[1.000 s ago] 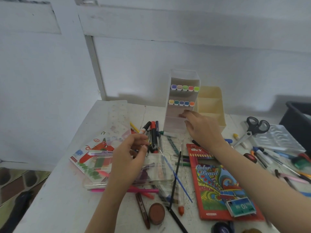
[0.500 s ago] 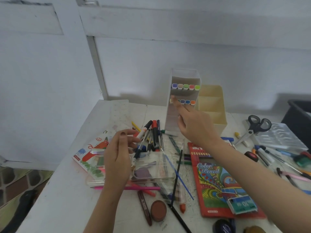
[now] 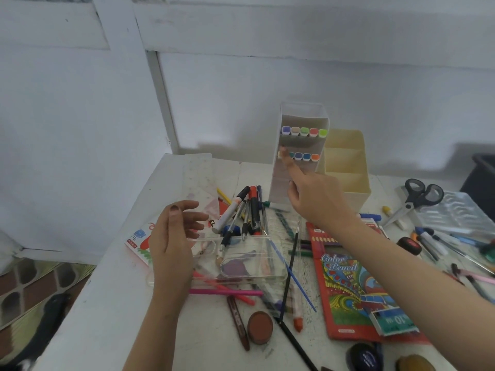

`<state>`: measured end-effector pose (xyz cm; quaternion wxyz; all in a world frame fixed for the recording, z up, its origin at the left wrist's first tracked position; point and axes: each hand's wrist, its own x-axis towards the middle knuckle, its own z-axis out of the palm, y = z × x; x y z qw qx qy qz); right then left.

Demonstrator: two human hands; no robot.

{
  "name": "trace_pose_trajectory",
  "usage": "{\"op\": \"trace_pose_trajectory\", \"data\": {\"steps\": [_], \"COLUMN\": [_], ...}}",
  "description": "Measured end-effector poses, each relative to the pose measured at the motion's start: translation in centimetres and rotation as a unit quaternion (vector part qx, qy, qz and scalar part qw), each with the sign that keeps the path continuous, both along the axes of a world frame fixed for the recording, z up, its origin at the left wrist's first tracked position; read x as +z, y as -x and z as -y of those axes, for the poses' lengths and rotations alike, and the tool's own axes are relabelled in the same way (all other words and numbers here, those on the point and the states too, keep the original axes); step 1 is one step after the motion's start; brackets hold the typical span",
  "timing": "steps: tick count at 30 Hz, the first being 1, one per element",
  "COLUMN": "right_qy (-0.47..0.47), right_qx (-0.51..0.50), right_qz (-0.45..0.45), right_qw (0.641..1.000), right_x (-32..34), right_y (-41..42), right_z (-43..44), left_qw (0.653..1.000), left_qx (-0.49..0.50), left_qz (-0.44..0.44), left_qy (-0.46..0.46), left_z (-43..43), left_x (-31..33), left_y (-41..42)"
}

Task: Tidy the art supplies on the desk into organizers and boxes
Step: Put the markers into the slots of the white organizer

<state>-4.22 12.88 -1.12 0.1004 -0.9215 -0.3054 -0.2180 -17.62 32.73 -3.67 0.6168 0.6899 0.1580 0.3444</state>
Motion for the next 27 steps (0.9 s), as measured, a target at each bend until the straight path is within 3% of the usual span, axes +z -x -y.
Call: {"op": "trace_pose_trajectory", "data": {"steps": [7,18,27], "right_qy": [0.032,-0.091,-0.124], "right_qx": [-0.029,0.049,-0.004], "right_qz": [-0.030,-0.018,-0.116], "right_qw": [0.999,0.994,0.986], "right_x": [0.6,1.0,-1.1], "right_y": [0.4,3.5,8.4], "right_z": [0.1,2.7,6.1], "left_qw": [1.000,0.997,0.996], "left_qx": [0.028,0.081,0.080], "left_qz": [0.006,-0.006,-0.039], "left_qy": [-0.004,-0.005,-0.015], "left_z": [-0.6,-2.9,-2.6], "left_x": [0.2,0.0,-1.2], "left_y": [0.5,2.5,3.5]}}
